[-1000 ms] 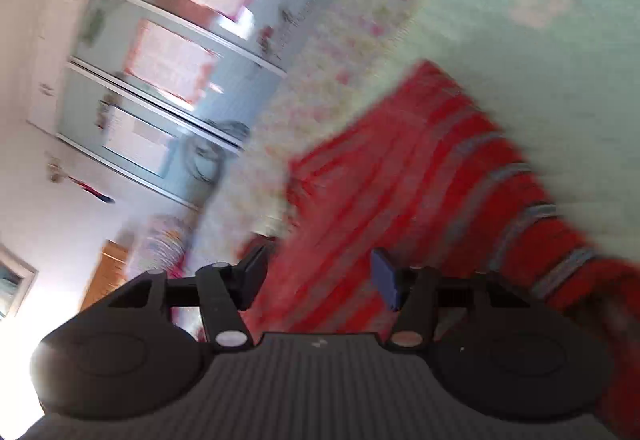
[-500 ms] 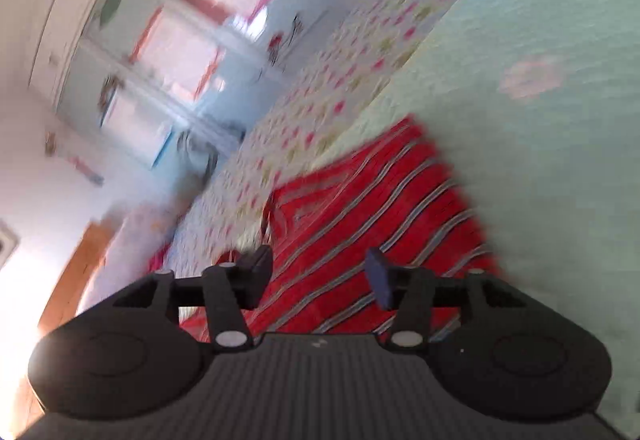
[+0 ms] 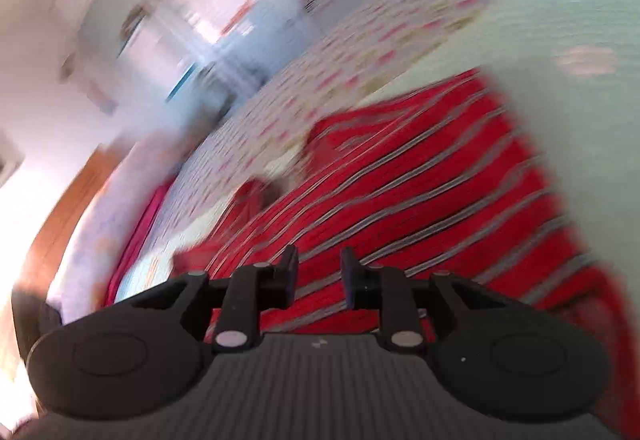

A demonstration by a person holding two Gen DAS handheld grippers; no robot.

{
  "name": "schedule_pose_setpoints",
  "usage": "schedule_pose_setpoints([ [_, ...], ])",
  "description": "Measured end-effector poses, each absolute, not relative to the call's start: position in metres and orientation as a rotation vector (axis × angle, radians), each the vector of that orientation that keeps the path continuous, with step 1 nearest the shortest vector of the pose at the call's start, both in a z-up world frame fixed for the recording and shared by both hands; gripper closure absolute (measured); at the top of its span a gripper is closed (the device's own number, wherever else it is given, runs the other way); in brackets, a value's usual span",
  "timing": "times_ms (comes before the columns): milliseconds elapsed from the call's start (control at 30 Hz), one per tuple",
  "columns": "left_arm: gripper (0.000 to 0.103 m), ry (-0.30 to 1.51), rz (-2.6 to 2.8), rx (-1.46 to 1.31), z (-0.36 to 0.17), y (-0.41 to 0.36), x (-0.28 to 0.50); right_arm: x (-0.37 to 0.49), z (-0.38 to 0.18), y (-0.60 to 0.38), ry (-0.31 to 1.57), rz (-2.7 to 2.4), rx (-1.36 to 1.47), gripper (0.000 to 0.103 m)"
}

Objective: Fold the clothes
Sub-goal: 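Lay the sleeve diagonally over the shirt and open the right gripper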

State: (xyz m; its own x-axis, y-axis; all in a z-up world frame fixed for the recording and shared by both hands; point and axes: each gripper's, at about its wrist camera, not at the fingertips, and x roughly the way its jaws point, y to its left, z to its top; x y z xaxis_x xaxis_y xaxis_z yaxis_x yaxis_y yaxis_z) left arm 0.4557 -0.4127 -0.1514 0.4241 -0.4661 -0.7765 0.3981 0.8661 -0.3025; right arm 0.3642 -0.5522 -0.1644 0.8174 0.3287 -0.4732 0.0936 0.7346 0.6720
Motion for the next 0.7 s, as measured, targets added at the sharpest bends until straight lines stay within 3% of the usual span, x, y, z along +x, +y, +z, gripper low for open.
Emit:
schedule_pose_setpoints([
  [67,0.028,1.004,-0.53,-0.035,-0.163,-0.42,0.453,0.374,-0.179,-0.541,0.687,0.15,0.754,0.074],
  [167,0.027,0.982,-0.525,0.027,-0.167,-0.428,0.446,0.368,-0.207,-0.551,0.732,0.096,0.8,0.103],
  [267,0.024,0.968,-0.523,0.081,-0.169,-0.434,0.443,0.352,-0.201,-0.554,0.724,0.04,0.802,0.103],
  [333,0.021,0.958,-0.521,0.118,-0.171,-0.438,0.44,0.338,-0.188,-0.548,0.71,0.028,0.769,0.091],
  [400,0.017,0.948,-0.519,0.154,-0.173,-0.442,0.438,0.319,-0.171,-0.534,0.679,0.065,0.751,0.066],
  [467,0.016,0.936,-0.515,0.176,-0.174,-0.444,0.436,0.3,-0.173,-0.525,0.655,0.138,0.845,0.052],
  [500,0.014,0.929,-0.512,0.181,-0.175,-0.445,0.435,0.293,-0.181,-0.522,0.694,0.127,0.846,0.051],
  [533,0.014,0.925,-0.505,0.192,-0.175,-0.447,0.433,0.286,-0.191,-0.52,0.749,0.099,0.827,0.052],
  [567,0.014,0.922,-0.498,0.204,-0.175,-0.449,0.432,0.279,-0.193,-0.518,0.767,0.067,0.772,0.079],
  [600,0.014,0.919,-0.49,0.215,-0.175,-0.451,0.43,0.271,-0.193,-0.515,0.773,0.034,0.705,0.093],
  [700,0.014,0.905,-0.469,0.231,-0.175,-0.455,0.426,0.249,-0.17,-0.498,0.745,0.011,0.572,0.086],
])
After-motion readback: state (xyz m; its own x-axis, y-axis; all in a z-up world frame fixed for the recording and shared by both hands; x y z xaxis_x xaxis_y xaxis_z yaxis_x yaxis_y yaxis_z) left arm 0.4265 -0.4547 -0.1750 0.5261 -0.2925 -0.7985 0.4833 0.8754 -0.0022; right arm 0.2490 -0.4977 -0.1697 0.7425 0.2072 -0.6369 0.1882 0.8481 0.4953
